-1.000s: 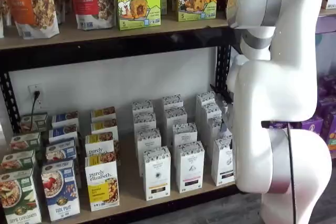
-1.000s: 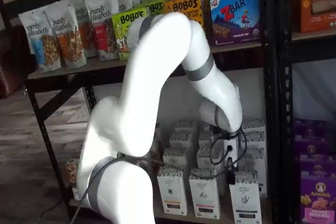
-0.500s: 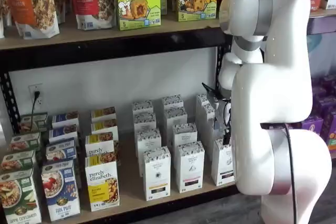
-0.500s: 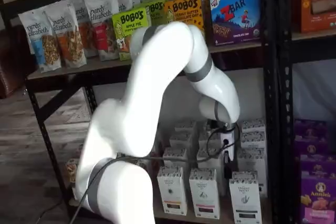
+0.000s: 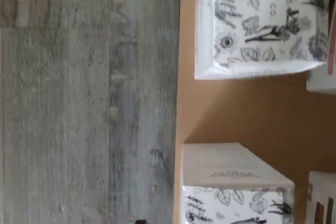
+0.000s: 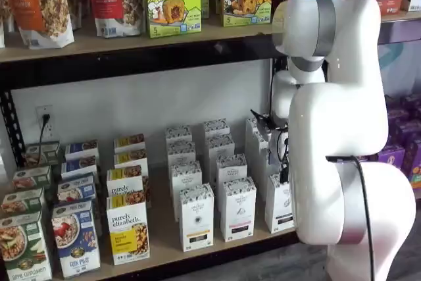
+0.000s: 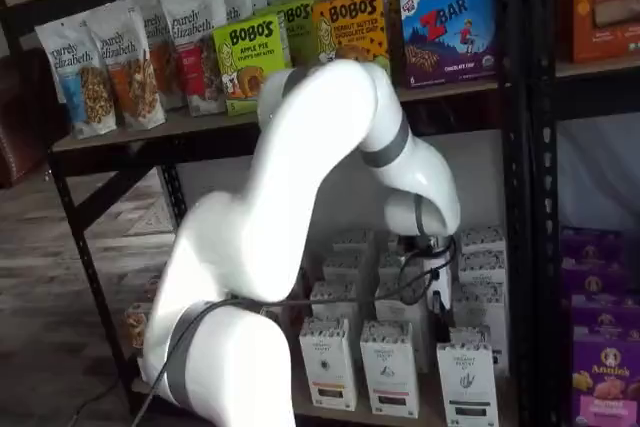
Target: Pick up the white box with a green strip in the middle, on the bottom shelf, the sixth box from the left
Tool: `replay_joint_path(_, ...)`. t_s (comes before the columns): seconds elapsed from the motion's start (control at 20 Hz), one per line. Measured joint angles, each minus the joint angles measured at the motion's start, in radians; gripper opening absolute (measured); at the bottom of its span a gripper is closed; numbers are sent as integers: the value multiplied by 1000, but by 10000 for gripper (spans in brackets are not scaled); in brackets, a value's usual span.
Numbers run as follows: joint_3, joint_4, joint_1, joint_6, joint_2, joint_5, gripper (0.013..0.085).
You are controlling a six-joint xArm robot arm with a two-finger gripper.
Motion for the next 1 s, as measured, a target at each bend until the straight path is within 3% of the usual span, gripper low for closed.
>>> replay_joint_path(0.3,-52,-74,1,65,54,1,850)
replay_joint_path(1.0,-120,-183,9,167,134,-13,850)
